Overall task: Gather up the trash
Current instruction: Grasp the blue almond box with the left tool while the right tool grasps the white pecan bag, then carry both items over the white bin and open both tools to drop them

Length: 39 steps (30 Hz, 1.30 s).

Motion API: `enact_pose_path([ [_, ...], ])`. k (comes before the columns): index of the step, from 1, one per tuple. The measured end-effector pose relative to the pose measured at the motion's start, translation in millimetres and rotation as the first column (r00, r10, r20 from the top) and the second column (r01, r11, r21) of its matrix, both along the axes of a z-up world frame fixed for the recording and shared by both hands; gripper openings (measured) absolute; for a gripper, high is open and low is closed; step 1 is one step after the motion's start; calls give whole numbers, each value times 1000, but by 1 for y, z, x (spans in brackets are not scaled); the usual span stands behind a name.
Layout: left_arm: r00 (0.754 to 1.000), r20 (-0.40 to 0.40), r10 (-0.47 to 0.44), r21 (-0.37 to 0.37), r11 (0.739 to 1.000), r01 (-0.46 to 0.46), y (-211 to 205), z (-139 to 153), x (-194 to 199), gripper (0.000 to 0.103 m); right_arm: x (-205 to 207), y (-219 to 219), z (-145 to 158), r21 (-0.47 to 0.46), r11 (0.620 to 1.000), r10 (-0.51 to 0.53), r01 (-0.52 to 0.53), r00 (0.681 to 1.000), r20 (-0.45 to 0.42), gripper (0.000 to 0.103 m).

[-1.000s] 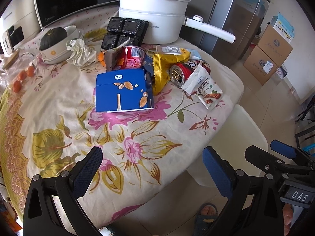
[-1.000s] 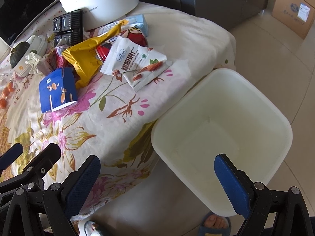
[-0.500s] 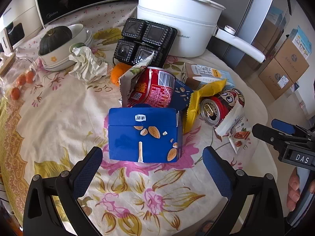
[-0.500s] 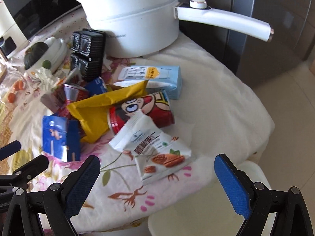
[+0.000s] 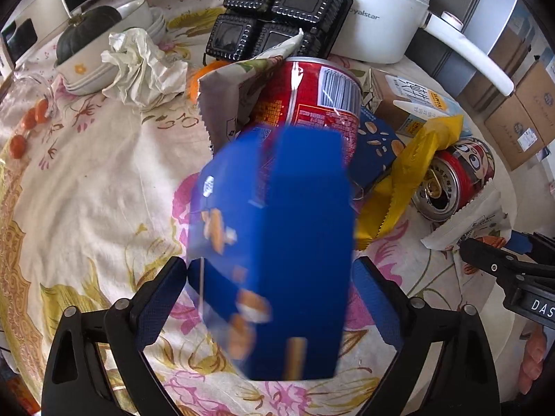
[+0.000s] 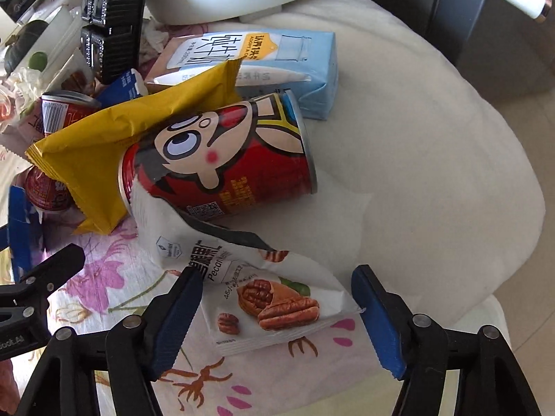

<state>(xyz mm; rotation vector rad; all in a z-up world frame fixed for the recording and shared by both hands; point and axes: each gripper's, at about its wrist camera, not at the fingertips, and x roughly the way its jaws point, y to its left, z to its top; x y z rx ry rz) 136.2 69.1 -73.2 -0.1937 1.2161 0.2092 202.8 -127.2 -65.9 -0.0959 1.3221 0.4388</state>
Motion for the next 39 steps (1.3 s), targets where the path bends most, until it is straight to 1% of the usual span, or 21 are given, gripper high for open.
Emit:
enact_pose_path([
  [1, 1000, -6, 14, 3, 1000, -14, 3, -1, 0, 84, 0, -2, 0, 4, 1000, -10, 10, 1000, -5, 70],
  [2, 1000, 1, 24, -11, 1000, -24, 6, -2, -1, 76, 0, -5, 1, 14, 1000, -24, 24, 1000, -12, 65],
  [3, 999, 10, 39, -41, 998, -38, 11, -1, -3, 66, 1, -8, 2, 30, 999, -36, 37, 999, -23, 48],
  [4, 998, 13, 62, -59, 996, -61, 16, 0, -4, 61, 2, -14, 4, 56, 997, -52, 54, 998, -38, 43],
  [6, 994, 23, 105, -54, 993, -104, 25, 5, -8, 32, 1, -21, 9, 115, 990, -73, 80, 995, -67, 35],
  [7, 992, 34, 123, -56, 991, -121, 30, 7, -9, 27, 0, -22, 12, 129, 988, -74, 82, 995, -67, 33],
  [8, 990, 53, 133, -84, 988, -128, 36, 10, -11, 27, -2, -23, 15, 136, 988, -71, 79, 996, -61, 30],
  [9, 987, 71, 145, -118, 984, -136, 38, 13, -14, 23, -3, -23, 18, 140, 987, -68, 75, 996, -55, 28],
  [13, 975, 116, 191, -169, 971, -170, 51, 24, -21, 19, -13, -23, 29, 156, 985, -75, 80, 996, -38, 22],
  [14, 971, 131, 200, -181, 968, -175, 53, 27, -23, 15, -17, -21, 34, 168, 982, -77, 81, 997, -31, 18],
  [16, 965, 155, 213, -196, 964, -181, 58, 34, -28, 14, -25, -17, 39, 209, 974, -82, 86, 996, -29, 14],
  [17, 963, 162, 214, -195, 964, -181, 52, 39, -34, 14, -29, -17, 43, 229, 969, -84, 88, 996, -26, 13],
  [21, 956, 204, 209, -186, 967, -172, 44, 54, -53, 14, -43, -16, 56, 261, 961, -87, 87, 996, -10, 13],
  [22, 954, 212, 212, -193, 966, -172, 45, 57, -59, 14, -44, -14, 57, 263, 961, -90, 88, 996, -7, 13],
  [26, 950, 226, 217, -289, 946, -147, 41, 65, -84, 14, -49, -26, 68, 286, 951, -124, 116, 992, 12, 13],
  [29, 941, 276, 193, -315, 944, -102, 30, 78, -103, 14, -52, -41, 80, 301, 944, -157, 137, 987, 44, 13],
  [31, 933, 316, 175, -354, 934, -56, 22, 87, -114, 14, -55, -50, 87, 298, 942, -183, 155, 981, 70, 13],
  [33, 928, 347, 137, -382, 924, 6, 10, 92, -120, 14, -58, -59, 94, 304, 937, -207, 172, 974, 88, 13],
  [37, 925, 381, 8, -387, 909, 152, -29, 91, -125, 14, -66, -77, 104, 321, 925, -248, 204, 963, 105, 13],
  [39, 916, 395, -69, -375, 898, 230, -55, 90, -126, 14, -72, -86, 107, 306, 926, -267, 223, 957, 113, 13],
])
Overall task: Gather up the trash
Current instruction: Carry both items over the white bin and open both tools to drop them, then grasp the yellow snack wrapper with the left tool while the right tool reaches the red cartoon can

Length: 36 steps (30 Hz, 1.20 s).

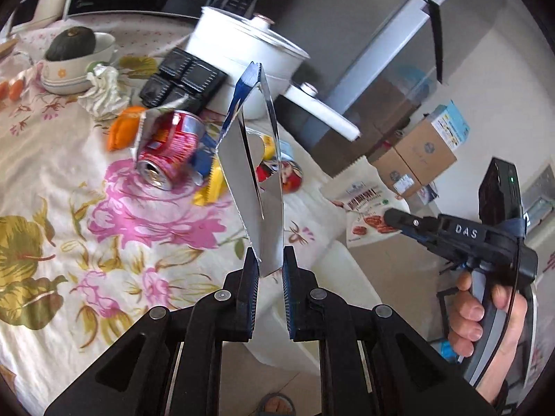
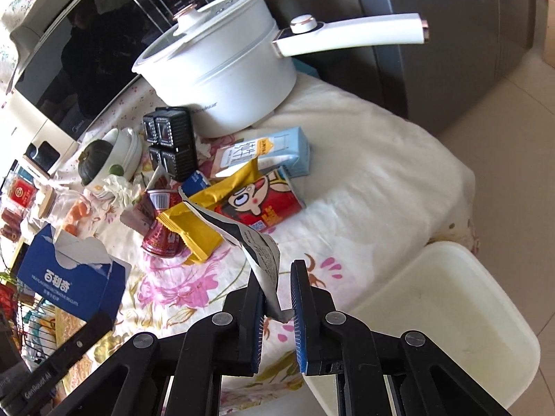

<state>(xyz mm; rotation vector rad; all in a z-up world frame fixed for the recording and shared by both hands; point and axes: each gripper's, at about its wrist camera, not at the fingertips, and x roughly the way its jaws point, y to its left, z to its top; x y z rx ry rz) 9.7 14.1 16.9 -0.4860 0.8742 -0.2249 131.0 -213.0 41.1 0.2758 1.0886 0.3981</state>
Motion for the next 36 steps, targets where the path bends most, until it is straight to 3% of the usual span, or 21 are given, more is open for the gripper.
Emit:
enact_pose_path([
  [4, 987, 14, -160, 53, 986, 159, -62, -6, -3, 14, -15, -18, 0, -42, 998, -47, 47, 999, 4, 13],
  [8, 956, -22, -293, 137, 946, 293, -121, -25, -7, 14, -32, -45, -11, -66, 991, -120, 117, 992, -40, 14],
  [12, 924, -78, -374, 179, 907, 382, -160, -47, -8, 14, -43, -78, -20, -46, 979, -201, 198, 975, -94, 14],
  [15, 912, -98, -398, 203, 889, 410, -180, -58, -5, 14, -47, -94, -28, -110, 960, -272, 259, 954, -129, 18],
  [19, 913, -138, -384, 177, 897, 404, -190, -75, 11, 17, -52, -114, -43, -120, 926, -377, 359, 900, -218, 21],
  [21, 914, -154, -375, 154, 905, 397, -187, -82, 15, 23, -54, -118, -41, -75, 914, -406, 399, 885, -230, 32],
  [24, 913, -170, -370, 187, 898, 398, -191, -84, 17, 24, -55, -115, -36, -27, 909, -410, 415, 884, -225, 45],
  [30, 916, -223, -333, 247, 890, 384, -160, -75, 33, 24, -42, -92, -43, 14, 914, -388, 404, 885, -257, 50],
  [36, 965, -201, -166, 277, 935, 219, -86, -52, 57, 29, -18, -64, -49, 61, 931, -330, 361, 899, -288, 61],
])
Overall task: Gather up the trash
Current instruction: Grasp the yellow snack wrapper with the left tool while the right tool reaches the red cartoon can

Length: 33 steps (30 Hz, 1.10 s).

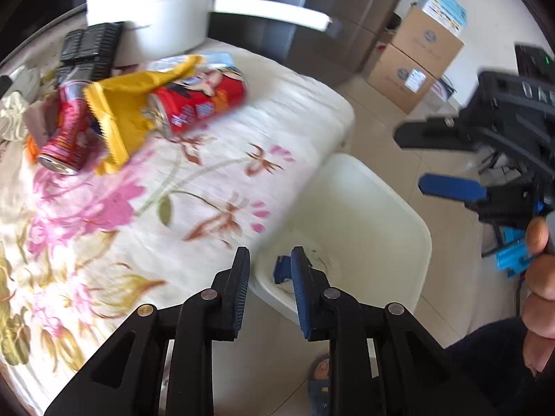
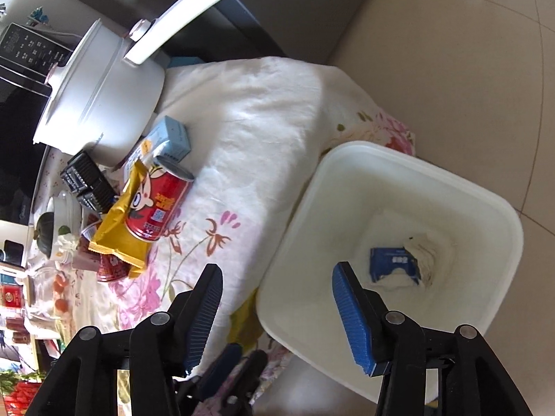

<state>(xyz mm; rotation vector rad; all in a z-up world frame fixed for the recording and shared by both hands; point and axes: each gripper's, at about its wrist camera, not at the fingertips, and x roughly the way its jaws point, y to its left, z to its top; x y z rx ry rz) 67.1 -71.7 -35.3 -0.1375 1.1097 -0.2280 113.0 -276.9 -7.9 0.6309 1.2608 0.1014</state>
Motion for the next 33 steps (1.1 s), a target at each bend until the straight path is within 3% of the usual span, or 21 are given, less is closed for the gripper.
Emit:
enact_pose_path([
  [4, 993, 47, 104, 34, 994, -106, 48, 24, 24, 40, 22, 7, 2, 29, 999, -13, 13, 1000, 9, 61],
  [8, 980, 124, 156, 88, 982, -167, 79, 49, 51, 59, 51, 16, 4, 60, 998, -19, 15, 998, 68, 69],
  [11, 976, 137, 167, 108, 977, -182, 93, 57, 67, 63, 80, 26, -15, 118, 993, -17, 13, 999, 37, 70],
  [15, 990, 116, 75, 214, 972, -99, 83, 56, 80, 63, 110, 40, -37, 187, 982, 13, -17, 1000, 22, 70],
  [18, 993, 115, -38, 352, 936, -5, 65, 48, 84, 63, 124, 50, -42, 174, 983, 47, -55, 998, 51, 70],
  [20, 987, 137, -88, 400, 916, 26, 59, 46, 83, 63, 128, 58, -49, 166, 984, 62, -68, 997, 39, 70],
  [26, 987, 134, -83, 429, 903, 18, 60, 42, 97, 63, 132, 63, -67, 212, 977, 44, -37, 999, -29, 70],
  [33, 993, 89, -82, 370, 928, 43, 62, 35, 111, 63, 128, 61, -63, 300, 954, 31, -16, 998, -47, 70],
])
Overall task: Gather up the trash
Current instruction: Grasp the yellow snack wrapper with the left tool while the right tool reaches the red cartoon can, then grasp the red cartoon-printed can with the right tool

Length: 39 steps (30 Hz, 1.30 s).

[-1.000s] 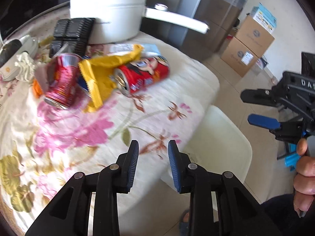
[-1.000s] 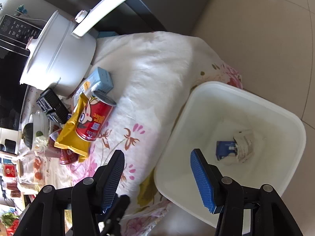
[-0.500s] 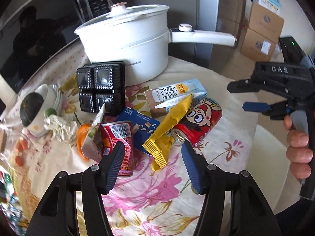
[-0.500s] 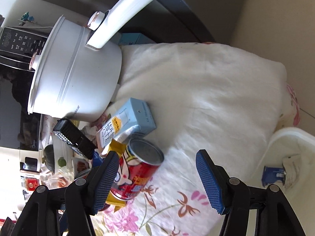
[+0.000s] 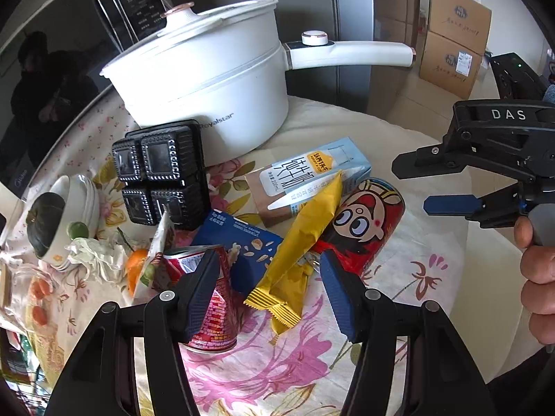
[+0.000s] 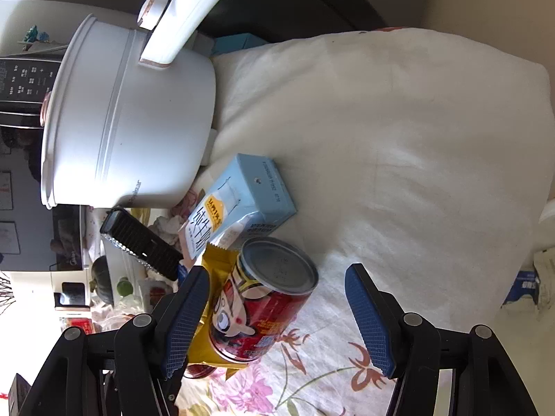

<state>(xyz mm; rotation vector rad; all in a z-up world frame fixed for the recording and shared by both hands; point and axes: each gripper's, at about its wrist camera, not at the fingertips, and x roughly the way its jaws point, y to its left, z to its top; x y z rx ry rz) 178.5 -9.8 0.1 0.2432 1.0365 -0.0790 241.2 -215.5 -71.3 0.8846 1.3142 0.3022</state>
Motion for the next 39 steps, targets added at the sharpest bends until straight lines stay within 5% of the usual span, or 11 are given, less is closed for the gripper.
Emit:
enact_pose_path([
  [7, 999, -37, 8, -42, 999, -10, -6, -10, 6, 60, 1, -6, -11, 4, 1000, -17, 17, 999, -52, 70],
  [12, 996, -79, 39, -123, 991, -48, -2, -11, 10, 22, 2, -13, -14, 11, 999, -32, 32, 998, -57, 70],
  [21, 991, -121, 54, -144, 987, -71, -6, -11, 4, 9, 10, -1, -6, -42, 999, 23, -22, 1000, 10, 70],
  [33, 980, -75, 184, -340, 919, -199, 42, 34, -18, 6, 33, 16, -14, -149, 977, 165, -150, 982, 90, 70],
  [37, 977, -70, 203, -362, 907, -214, 52, 37, -21, 6, 29, 19, -16, -164, 970, 174, -180, 984, -47, 69],
  [39, 978, -63, 197, -367, 907, -206, 53, 37, -22, 6, 20, 11, -13, -47, 992, 114, -118, 990, -87, 69],
])
